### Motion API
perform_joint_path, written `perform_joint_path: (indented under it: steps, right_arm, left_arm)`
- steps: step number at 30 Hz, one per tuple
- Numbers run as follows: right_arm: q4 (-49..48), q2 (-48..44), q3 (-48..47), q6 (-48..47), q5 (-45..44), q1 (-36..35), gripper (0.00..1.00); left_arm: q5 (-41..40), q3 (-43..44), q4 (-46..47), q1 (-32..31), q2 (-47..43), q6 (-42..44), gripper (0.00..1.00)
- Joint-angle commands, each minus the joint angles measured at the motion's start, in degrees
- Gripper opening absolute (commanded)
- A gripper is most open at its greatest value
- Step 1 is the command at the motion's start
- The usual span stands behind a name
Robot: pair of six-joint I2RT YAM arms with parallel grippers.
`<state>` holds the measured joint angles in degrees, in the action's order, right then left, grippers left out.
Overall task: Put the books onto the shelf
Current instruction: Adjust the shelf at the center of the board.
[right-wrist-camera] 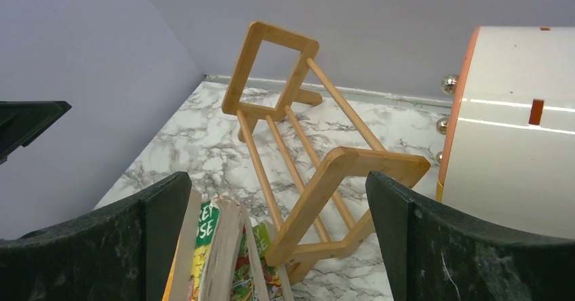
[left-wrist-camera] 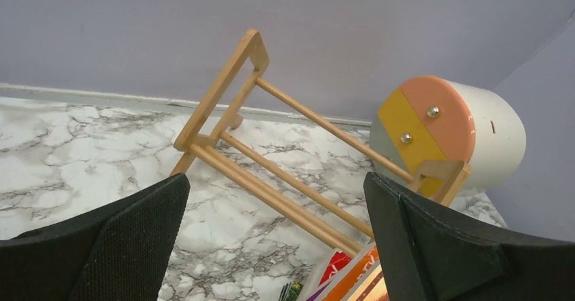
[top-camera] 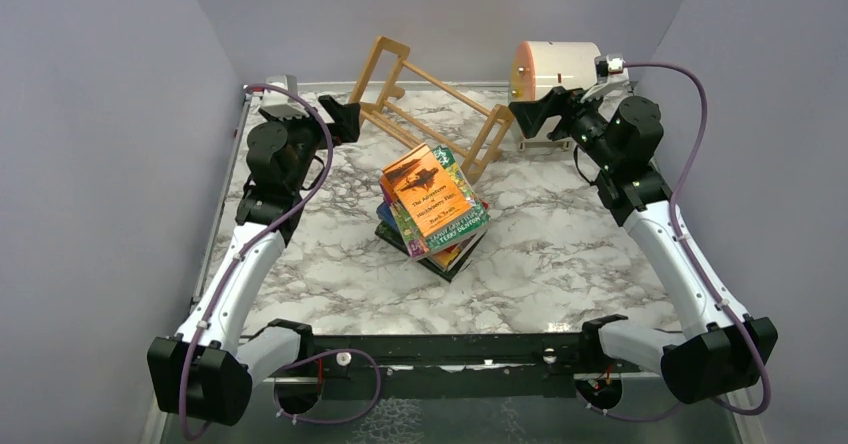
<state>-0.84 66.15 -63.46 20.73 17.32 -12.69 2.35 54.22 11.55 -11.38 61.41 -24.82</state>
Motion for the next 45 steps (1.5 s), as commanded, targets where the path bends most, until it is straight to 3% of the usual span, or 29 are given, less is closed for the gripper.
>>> perform_joint_path:
  steps: [1, 10, 21, 34, 39, 45]
  right_arm:
    - [-0.39, -0.47, -0.31, -0.3, -1.63, 0.03, 1.0]
    - [-0.6, 1.55, -1.52, -0.04, -0.27, 0.08, 1.0]
    - [-1.07, 2.79, -1.24, -0.39, -0.27, 0.03, 1.0]
    - [7.94, 10.06, -7.51, -0.39, 0.51, 0.03, 0.96]
    - [10.65, 11.19, -8.29, -0.47, -0.16, -0.14, 1.0]
    - [2.92, 5.96, -1.29, 1.15, 3.0, -0.14, 1.0]
  left_arm:
    - [0.29, -3.3, 4.27, -0.05, -3.4, 0.23, 0.99]
    - [-2.36, -4.74, 5.52, -0.05, -7.01, 2.41, 0.99]
    - [-1.78, -3.12, 4.11, -0.05, -5.16, 1.64, 0.98]
    - [0.96, -1.7, 4.47, -0.05, -0.32, -0.09, 0.95]
    - [2.49, -0.86, 3.59, -0.09, 1.31, -1.7, 0.95]
    - [2.37, -1.24, 4.72, -0.05, 2.29, -4.12, 0.99]
